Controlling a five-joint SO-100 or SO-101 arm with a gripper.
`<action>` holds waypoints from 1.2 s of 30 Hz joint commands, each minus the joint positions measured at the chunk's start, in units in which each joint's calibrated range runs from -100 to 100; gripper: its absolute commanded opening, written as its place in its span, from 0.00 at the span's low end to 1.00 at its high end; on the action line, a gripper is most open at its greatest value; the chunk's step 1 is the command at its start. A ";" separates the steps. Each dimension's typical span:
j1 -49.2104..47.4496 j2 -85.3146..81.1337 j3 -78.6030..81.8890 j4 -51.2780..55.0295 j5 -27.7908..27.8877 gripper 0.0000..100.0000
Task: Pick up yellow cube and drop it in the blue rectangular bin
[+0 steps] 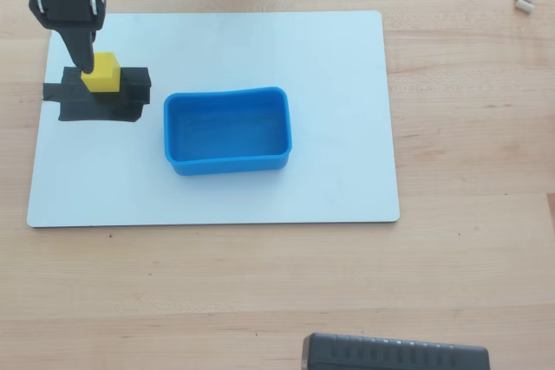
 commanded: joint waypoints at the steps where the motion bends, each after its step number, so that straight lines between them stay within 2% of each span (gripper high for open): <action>1: 0.27 -0.70 -5.01 1.13 -0.93 0.32; 14: 0.19 2.27 -3.55 -0.36 -1.17 0.32; 26: 0.87 5.52 4.18 -8.12 -1.17 0.31; 28: 1.04 6.17 4.63 -8.54 -1.17 0.27; 33: 1.04 7.19 4.63 -8.62 -1.22 0.09; 36: 1.13 7.10 3.54 -7.71 -1.81 0.08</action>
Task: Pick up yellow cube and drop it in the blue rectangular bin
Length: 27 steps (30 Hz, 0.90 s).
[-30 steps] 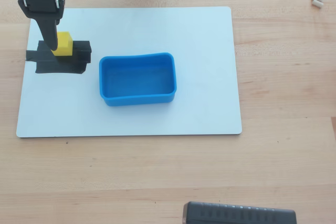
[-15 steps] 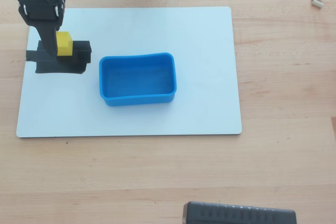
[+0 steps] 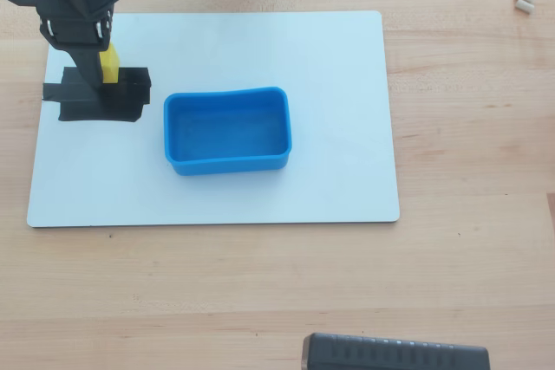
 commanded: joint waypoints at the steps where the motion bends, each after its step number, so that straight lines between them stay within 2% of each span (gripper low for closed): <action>1: -0.07 -0.64 -1.81 1.57 -1.17 0.08; 15: -10.10 -15.78 -9.08 20.73 -9.23 0.08; 27: -21.08 -24.33 -6.90 22.30 -16.56 0.08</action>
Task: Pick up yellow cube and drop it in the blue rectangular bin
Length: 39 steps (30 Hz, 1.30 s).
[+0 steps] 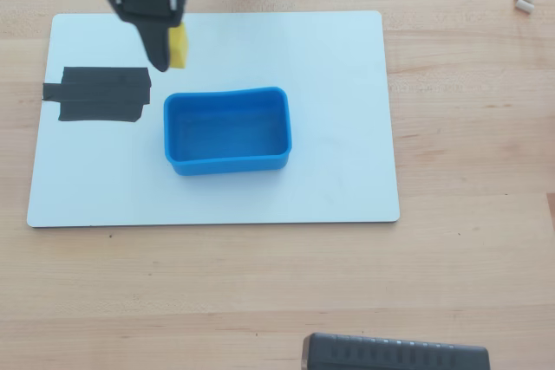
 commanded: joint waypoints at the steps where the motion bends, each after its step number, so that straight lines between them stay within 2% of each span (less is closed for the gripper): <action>1: -4.32 -5.97 -2.13 -0.30 -2.69 0.08; 7: -9.21 -12.75 7.41 -8.47 -4.84 0.08; 15: -11.61 -18.61 25.14 -26.14 -4.98 0.08; 22: -14.35 -21.58 32.14 -36.22 -4.84 0.08; 24: -14.44 -21.21 32.50 -36.38 -4.88 0.11; 27: -14.18 -21.30 33.23 -35.72 -4.84 0.23; 30: -13.07 -22.04 33.68 -35.39 -4.79 0.28; 35: -12.47 -26.32 33.96 -31.51 -4.79 0.28; 39: -15.55 -35.23 36.14 -25.15 -4.98 0.21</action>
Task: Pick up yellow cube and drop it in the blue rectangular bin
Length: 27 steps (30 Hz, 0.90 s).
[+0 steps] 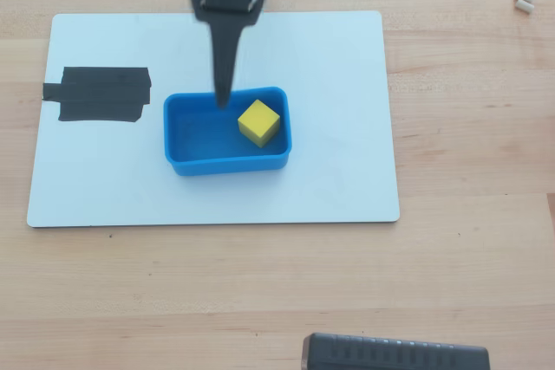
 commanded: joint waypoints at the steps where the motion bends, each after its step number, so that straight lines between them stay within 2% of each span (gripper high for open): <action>1: -3.07 -10.92 1.14 6.51 -0.29 0.19; 5: -4.01 -16.49 2.69 11.71 -0.59 0.07; 8: -2.55 -20.49 7.41 11.88 -0.59 0.00; 23: -1.44 -55.23 39.96 12.62 -0.24 0.00; 27: -1.61 -55.23 40.41 12.37 -0.24 0.00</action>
